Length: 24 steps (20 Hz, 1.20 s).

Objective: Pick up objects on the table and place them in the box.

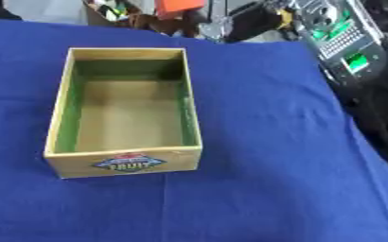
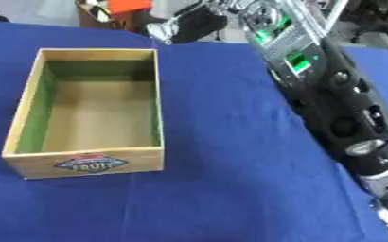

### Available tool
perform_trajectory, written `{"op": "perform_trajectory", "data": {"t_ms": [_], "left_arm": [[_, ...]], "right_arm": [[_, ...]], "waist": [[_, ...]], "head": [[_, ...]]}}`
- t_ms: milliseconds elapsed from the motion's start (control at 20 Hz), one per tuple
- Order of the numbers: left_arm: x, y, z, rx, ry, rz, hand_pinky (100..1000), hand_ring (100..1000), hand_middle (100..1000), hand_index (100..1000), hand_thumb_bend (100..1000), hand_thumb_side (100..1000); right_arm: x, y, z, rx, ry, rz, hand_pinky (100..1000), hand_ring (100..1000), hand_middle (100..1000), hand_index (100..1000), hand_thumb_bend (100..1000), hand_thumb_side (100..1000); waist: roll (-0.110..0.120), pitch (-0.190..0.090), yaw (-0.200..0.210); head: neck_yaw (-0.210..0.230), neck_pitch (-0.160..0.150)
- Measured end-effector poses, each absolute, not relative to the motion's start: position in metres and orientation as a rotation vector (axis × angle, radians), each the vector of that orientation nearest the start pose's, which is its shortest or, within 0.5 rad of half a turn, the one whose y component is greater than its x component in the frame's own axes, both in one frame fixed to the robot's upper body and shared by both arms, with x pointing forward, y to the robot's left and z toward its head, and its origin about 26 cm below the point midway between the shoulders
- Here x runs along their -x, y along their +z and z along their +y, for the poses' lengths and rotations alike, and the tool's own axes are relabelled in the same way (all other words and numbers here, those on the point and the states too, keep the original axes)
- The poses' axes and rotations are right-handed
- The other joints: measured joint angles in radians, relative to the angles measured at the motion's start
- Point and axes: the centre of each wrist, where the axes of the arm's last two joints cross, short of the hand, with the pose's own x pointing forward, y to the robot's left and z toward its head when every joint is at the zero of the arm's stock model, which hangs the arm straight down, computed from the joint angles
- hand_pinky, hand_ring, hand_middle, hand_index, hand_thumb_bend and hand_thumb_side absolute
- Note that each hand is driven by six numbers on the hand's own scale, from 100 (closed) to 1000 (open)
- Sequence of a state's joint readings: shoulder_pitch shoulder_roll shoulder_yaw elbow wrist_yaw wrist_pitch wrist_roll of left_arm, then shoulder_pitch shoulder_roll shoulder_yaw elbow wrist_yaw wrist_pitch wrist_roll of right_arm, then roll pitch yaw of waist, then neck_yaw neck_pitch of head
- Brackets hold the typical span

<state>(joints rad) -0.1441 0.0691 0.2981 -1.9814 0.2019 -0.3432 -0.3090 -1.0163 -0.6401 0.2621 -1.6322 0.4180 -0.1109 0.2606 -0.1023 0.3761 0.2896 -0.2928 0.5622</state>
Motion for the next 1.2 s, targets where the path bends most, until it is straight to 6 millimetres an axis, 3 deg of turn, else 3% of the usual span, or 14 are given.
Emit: {"op": "perform_trajectory", "data": {"t_ms": [50, 100, 400, 750, 850, 900, 950, 1000, 1050, 1150, 1200], "left_arm": [[-0.277, 0.141, 0.311, 0.015, -0.153, -2.487, 275, 400, 452, 639, 100, 976], [-0.278, 0.142, 0.309, 0.031, -0.165, -2.493, 274, 400, 451, 639, 100, 970], [-0.284, 0.151, 0.301, 0.206, -0.330, -2.540, 268, 402, 449, 632, 100, 952], [-0.286, 0.154, 0.298, 0.380, -0.524, -2.537, 283, 408, 451, 634, 100, 951], [-0.286, 0.154, 0.299, 0.397, -0.538, -2.534, 284, 409, 451, 634, 100, 950], [-0.286, 0.155, 0.300, 0.399, -0.538, -2.533, 284, 409, 450, 633, 100, 929], [-0.286, 0.155, 0.300, 0.402, -0.539, -2.531, 284, 408, 450, 632, 100, 916], [-0.286, 0.155, 0.300, 0.404, -0.539, -2.531, 284, 409, 450, 632, 100, 906], [-0.286, 0.155, 0.300, 0.405, -0.539, -2.530, 284, 409, 450, 632, 100, 907], [-0.286, 0.155, 0.300, 0.407, -0.537, -2.527, 284, 409, 451, 633, 100, 917], [-0.286, 0.155, 0.300, 0.407, -0.536, -2.526, 285, 410, 451, 633, 100, 916]], "right_arm": [[-0.371, 0.362, -0.204, -0.985, -1.731, 2.820, 685, 595, 100, 113, 100, 155], [-0.373, 0.358, -0.198, -0.971, -1.733, 2.829, 684, 594, 100, 114, 100, 204], [-0.381, 0.333, -0.176, -0.911, -1.817, 2.806, 691, 599, 100, 116, 100, 204], [-0.386, 0.313, -0.162, -0.892, -2.016, 2.616, 700, 644, 165, 179, 100, 201], [-0.387, 0.309, -0.159, -0.900, -2.086, 2.518, 703, 675, 220, 246, 100, 200], [-0.388, 0.308, -0.158, -0.906, -2.120, 2.467, 701, 704, 302, 356, 100, 199], [-0.388, 0.307, -0.158, -0.911, -2.164, 2.409, 691, 708, 330, 397, 100, 141], [-0.389, 0.305, -0.157, -0.912, -2.216, 2.349, 688, 708, 354, 422, 100, 198], [-0.389, 0.304, -0.157, -0.910, -2.265, 2.293, 688, 709, 359, 427, 100, 198], [-0.391, 0.302, -0.158, -0.904, -2.349, 2.209, 722, 759, 495, 581, 100, 200], [-0.391, 0.300, -0.158, -0.899, -2.390, 2.169, 735, 779, 560, 647, 100, 359]], "waist": [[-0.001, 0.000, 0.002], [-0.004, 0.000, 0.003], [-0.019, 0.000, 0.018], [-0.026, 0.003, 0.033], [-0.028, 0.003, 0.034], [-0.028, 0.003, 0.035], [-0.028, 0.003, 0.035], [-0.028, 0.003, 0.035], [-0.028, 0.003, 0.035], [-0.027, 0.004, 0.035], [-0.027, 0.006, 0.036]], "head": [[-0.002, 0.000], [-0.004, 0.000], [-0.010, 0.000], [-0.019, 0.000], [-0.021, 0.000], [-0.022, 0.000], [-0.022, 0.000], [-0.022, 0.000], [-0.022, 0.000], [-0.022, 0.000], [-0.023, 0.000]]}}
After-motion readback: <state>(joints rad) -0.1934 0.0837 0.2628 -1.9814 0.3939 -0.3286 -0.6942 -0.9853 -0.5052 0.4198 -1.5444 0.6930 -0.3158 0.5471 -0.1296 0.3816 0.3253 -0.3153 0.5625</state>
